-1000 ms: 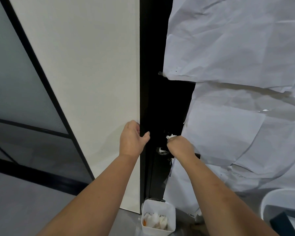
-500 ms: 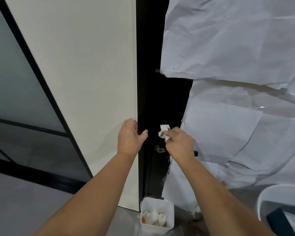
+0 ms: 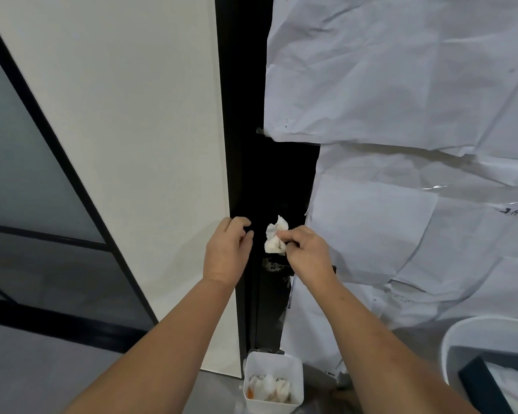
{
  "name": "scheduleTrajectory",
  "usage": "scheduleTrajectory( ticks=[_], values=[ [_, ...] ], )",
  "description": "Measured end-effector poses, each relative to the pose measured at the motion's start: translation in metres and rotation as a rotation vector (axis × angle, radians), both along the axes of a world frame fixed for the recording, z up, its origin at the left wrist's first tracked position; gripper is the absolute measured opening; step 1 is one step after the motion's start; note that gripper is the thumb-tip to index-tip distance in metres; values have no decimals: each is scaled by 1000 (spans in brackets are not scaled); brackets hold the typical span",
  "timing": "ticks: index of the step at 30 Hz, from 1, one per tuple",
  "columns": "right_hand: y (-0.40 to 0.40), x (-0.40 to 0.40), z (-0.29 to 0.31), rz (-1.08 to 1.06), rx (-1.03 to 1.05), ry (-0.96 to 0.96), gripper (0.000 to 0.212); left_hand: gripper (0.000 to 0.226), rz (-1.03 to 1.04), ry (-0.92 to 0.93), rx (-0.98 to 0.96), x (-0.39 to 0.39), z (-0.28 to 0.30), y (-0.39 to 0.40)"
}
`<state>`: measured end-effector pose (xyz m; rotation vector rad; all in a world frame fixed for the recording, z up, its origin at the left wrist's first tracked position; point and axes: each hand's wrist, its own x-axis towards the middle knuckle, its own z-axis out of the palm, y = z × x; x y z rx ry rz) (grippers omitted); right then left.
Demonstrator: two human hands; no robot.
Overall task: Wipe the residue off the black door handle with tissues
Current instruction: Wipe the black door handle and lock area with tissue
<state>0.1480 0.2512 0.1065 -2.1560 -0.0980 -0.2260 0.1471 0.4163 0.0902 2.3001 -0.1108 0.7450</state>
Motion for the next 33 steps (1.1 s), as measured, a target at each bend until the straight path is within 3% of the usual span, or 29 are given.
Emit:
scheduleTrajectory(
  ticks=[6, 9, 11, 15, 17, 20, 26, 33],
  values=[
    [3, -2, 6, -33, 204, 12, 34, 27, -261, 174, -61, -3, 1, -6],
    [6, 1, 4, -33, 123, 25, 35, 28, -255, 241, -283, -5, 7, -15],
    [7, 3, 1, -54, -4, 11, 32, 23, -234, 246, -327, -2, 8, -18],
    [6, 6, -15, -90, -383, -88, 23, 17, -226, 208, -109, 7, 1, -19],
    [6, 5, -21, -94, -457, -157, 19, 17, -209, 223, -43, 9, -5, -20],
    [5, 7, -22, -80, -455, -183, 17, 17, -200, 240, -22, 11, -11, -20],
    [7, 6, -20, -58, -391, -48, 17, 18, -213, 268, -38, 14, -14, -21],
    [5, 6, -22, -123, -439, -112, 9, 19, -233, 283, -71, 15, -17, -20]
  ],
)
